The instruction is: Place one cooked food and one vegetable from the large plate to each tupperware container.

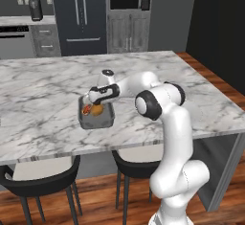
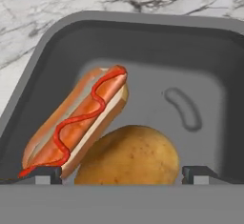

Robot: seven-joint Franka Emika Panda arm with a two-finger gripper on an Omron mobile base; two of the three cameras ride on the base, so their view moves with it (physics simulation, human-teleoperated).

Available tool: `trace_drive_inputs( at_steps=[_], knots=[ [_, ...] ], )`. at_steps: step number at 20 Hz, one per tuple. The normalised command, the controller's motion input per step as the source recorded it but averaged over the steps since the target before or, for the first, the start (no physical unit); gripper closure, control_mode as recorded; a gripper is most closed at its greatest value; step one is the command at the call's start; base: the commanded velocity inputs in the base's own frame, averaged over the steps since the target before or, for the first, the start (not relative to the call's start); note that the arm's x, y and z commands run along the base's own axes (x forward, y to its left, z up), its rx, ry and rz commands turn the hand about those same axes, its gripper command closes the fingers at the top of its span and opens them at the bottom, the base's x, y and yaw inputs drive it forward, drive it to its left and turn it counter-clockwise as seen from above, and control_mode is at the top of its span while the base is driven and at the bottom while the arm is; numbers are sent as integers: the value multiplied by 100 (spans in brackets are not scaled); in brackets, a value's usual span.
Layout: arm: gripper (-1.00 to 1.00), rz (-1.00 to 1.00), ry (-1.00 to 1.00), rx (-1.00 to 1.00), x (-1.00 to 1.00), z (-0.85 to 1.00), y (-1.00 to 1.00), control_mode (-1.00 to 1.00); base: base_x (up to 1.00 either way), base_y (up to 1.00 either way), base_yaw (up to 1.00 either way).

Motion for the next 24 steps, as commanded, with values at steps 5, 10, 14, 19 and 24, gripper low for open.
trace_drive_inputs(
  at_steps=[5,10,14,19,24],
  knots=[
    [-100,-3,0,0,-49,52,-27,-100,0,0,0],
    [-100,-14,5,-2,-65,40,-70,-100,0,0,0],
    [-100,-19,3,-1,-64,29,-96,-100,0,0,0],
    [-100,-26,3,0,-52,18,-100,-100,0,0,0],
    [-100,-24,14,-6,-14,6,-100,-100,0,0,0]
  ],
)
